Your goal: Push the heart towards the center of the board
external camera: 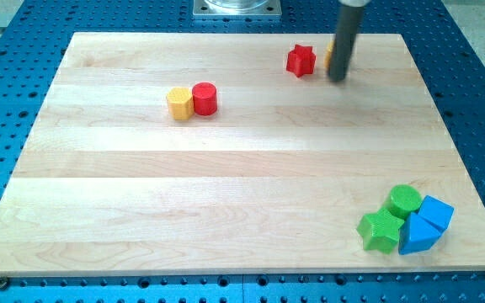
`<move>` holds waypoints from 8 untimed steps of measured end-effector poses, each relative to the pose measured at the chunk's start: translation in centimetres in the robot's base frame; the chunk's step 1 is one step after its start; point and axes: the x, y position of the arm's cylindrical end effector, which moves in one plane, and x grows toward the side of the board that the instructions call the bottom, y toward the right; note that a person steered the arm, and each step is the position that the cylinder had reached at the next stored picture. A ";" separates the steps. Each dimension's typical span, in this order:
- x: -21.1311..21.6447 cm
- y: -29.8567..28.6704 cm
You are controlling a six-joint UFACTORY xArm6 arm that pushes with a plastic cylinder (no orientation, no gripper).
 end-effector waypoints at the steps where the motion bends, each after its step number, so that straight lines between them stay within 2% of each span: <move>1: -3.2 5.1; 2: -4.5 -0.8; 5: 0.5 -23.3; 6: -3.6 -18.5; 7: -4.5 -8.3; 8: -3.6 -3.3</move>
